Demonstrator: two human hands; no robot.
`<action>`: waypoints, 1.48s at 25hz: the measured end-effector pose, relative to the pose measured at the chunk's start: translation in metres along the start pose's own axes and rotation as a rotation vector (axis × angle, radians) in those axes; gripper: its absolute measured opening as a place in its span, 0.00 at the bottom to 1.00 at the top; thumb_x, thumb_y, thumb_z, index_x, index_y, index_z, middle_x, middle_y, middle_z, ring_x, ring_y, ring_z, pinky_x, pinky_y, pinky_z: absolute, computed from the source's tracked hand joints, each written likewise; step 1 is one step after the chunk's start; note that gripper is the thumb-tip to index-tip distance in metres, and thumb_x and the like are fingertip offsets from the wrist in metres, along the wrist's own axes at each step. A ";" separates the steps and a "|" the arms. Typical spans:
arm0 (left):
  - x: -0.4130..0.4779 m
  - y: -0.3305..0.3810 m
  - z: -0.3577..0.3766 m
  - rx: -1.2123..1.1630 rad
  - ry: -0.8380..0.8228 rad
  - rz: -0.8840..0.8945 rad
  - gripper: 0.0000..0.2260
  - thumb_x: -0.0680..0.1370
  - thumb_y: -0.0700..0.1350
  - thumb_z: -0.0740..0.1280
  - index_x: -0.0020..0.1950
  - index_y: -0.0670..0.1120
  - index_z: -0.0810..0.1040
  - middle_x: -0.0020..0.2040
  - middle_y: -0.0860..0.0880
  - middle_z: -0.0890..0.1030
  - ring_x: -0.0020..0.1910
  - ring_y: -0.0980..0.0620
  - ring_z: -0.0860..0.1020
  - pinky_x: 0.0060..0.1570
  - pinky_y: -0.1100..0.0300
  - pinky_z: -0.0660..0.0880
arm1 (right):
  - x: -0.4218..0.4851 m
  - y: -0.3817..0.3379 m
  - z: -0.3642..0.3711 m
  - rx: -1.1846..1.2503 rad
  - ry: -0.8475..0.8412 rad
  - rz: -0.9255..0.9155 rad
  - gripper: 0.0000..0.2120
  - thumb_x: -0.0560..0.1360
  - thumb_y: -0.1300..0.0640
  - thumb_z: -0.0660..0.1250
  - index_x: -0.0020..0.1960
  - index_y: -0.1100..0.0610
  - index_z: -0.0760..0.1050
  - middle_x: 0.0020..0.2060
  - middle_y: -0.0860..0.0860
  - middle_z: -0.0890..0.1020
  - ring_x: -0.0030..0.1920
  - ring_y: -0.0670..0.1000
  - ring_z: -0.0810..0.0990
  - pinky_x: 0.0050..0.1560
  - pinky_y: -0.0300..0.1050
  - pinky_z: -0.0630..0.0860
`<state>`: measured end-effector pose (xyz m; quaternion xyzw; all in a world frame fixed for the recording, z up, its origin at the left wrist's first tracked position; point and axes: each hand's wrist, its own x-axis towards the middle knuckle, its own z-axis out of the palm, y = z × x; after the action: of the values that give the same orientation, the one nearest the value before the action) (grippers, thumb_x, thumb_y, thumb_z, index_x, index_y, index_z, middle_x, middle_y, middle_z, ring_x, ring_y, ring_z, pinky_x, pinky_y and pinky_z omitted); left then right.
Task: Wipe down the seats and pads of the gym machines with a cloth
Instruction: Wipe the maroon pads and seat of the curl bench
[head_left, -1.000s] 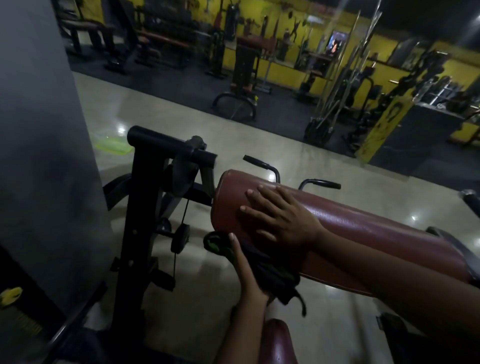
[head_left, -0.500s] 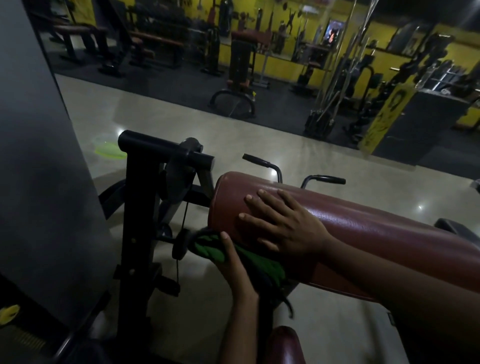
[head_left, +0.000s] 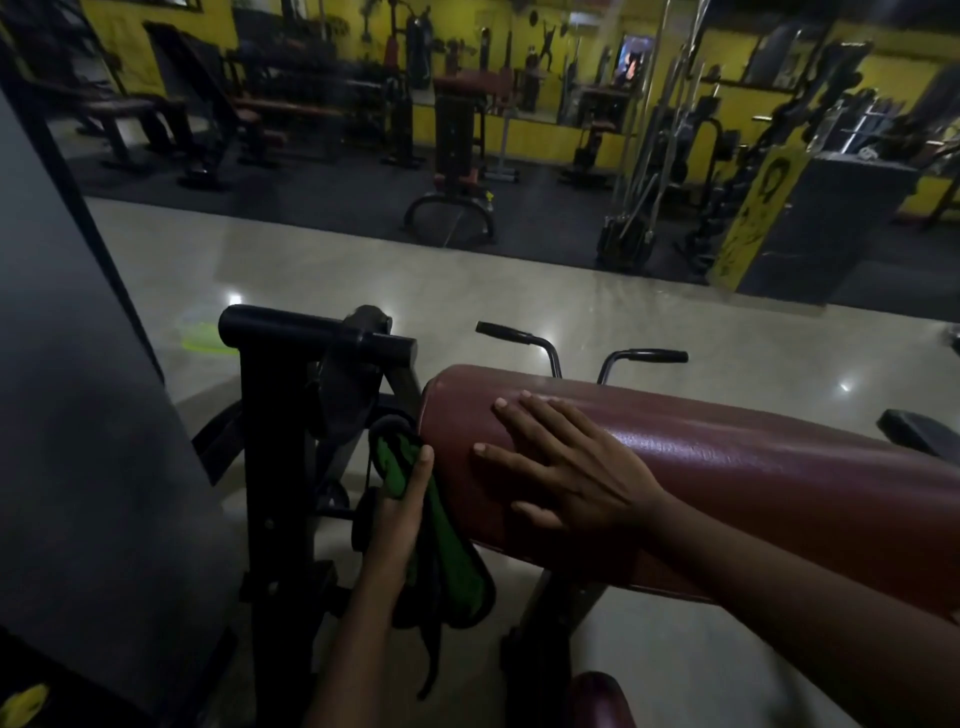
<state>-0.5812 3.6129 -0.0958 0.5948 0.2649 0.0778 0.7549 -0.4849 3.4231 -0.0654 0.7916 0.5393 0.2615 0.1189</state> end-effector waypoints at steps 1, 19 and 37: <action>0.002 0.008 -0.001 0.051 -0.039 0.005 0.24 0.61 0.72 0.67 0.45 0.55 0.79 0.44 0.52 0.81 0.50 0.46 0.79 0.59 0.46 0.74 | 0.000 -0.003 0.000 0.007 0.019 0.022 0.30 0.76 0.37 0.53 0.75 0.46 0.55 0.73 0.60 0.61 0.72 0.62 0.62 0.70 0.58 0.61; 0.019 0.045 0.014 0.410 0.038 0.198 0.23 0.74 0.56 0.67 0.66 0.48 0.71 0.61 0.45 0.76 0.59 0.43 0.75 0.60 0.53 0.71 | 0.036 -0.038 0.003 0.078 0.158 0.691 0.32 0.74 0.34 0.52 0.64 0.56 0.73 0.59 0.55 0.79 0.59 0.55 0.77 0.62 0.49 0.68; -0.024 0.035 -0.044 -0.055 -0.005 -0.048 0.20 0.75 0.56 0.66 0.57 0.41 0.76 0.55 0.38 0.80 0.50 0.40 0.79 0.55 0.45 0.76 | 0.033 -0.076 -0.056 0.699 0.057 0.808 0.23 0.78 0.47 0.59 0.72 0.49 0.63 0.72 0.52 0.66 0.72 0.51 0.62 0.73 0.48 0.55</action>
<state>-0.6158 3.6499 -0.0620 0.5673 0.2751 0.0655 0.7734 -0.5662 3.4778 -0.0454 0.9211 0.2496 0.1127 -0.2768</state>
